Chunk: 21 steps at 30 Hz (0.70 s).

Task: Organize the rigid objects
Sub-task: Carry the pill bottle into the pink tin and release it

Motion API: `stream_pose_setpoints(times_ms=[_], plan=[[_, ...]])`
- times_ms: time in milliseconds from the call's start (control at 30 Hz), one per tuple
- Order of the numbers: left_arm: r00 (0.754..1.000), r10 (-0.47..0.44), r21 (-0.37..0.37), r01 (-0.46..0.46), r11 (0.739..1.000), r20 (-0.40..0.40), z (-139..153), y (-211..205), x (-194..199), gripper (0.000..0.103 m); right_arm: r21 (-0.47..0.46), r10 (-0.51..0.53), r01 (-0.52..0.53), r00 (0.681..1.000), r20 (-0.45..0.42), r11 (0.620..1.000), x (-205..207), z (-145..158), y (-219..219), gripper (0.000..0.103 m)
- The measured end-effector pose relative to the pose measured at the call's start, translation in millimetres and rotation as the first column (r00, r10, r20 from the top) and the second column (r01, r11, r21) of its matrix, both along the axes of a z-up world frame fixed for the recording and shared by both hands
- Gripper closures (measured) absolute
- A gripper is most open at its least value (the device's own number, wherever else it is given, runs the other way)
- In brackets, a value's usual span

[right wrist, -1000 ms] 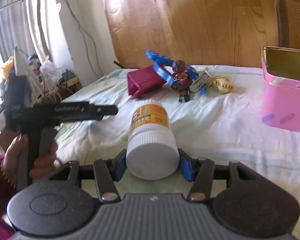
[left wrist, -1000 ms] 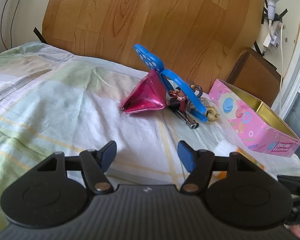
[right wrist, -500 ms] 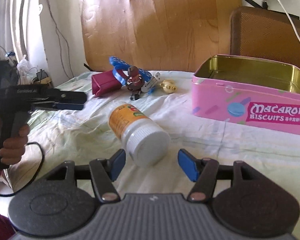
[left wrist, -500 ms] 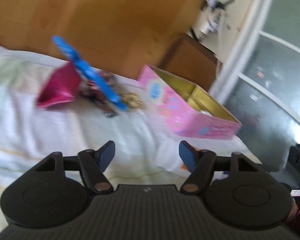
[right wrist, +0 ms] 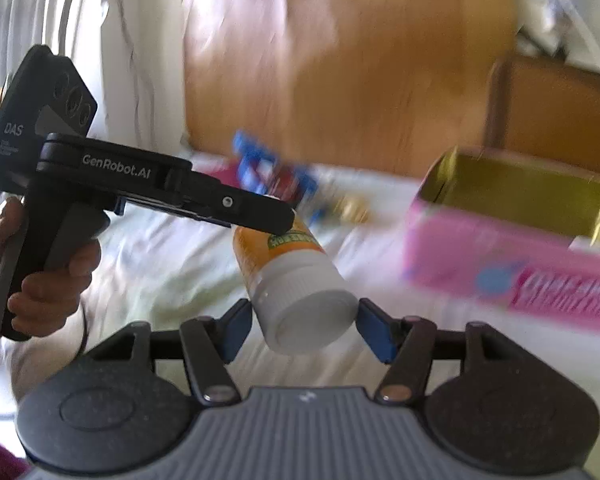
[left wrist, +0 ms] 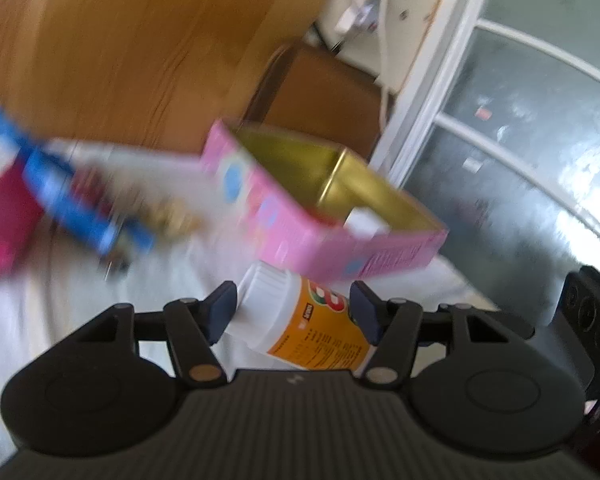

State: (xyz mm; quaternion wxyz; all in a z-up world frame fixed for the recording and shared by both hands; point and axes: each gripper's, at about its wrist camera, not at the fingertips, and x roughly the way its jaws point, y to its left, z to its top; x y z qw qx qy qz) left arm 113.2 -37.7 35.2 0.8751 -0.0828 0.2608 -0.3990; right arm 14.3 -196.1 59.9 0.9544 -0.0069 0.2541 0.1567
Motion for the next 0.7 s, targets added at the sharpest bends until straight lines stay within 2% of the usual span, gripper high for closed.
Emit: stream_pose_setpoints(times_ms=[100,200,367,467,567,633,700], plan=[[0.998,-0.02,0.0,0.02,1.0,0.058,29,-29,17,0.039,-0.03,-0.058,0.06,0.995,0.079,0.998,9,20,-14,0.045],[0.992,-0.04,0.016,0.038,0.999,0.116,43,-69,40,0.038,-0.063,-0.13,0.138,0.984,0.118,0.988,27,34,-33,0.045],[0.993,0.002,0.036,-0.006,0.999,0.114,43,-118,79,0.038,-0.03,-0.215,0.217,0.975,0.05,0.976,67,36,-73,0.044],[0.995,0.048,0.063,-0.054,0.997,0.093,36,-138,98,0.036,-0.06,-0.255,0.256,0.967,0.014,0.965,93,28,-83,0.044],[0.992,0.104,0.087,-0.11,0.99,0.066,29,-142,104,0.036,-0.122,-0.331,0.331,0.943,0.021,0.936,114,16,-86,0.043],[0.993,0.109,0.057,-0.112,0.992,0.054,28,-132,99,0.036,-0.099,-0.35,0.351,0.936,0.026,0.931,113,15,-89,0.043],[0.99,0.116,0.043,-0.12,0.992,0.083,30,-116,85,0.036,-0.052,-0.356,0.357,0.934,0.036,0.932,105,15,-89,0.043]])
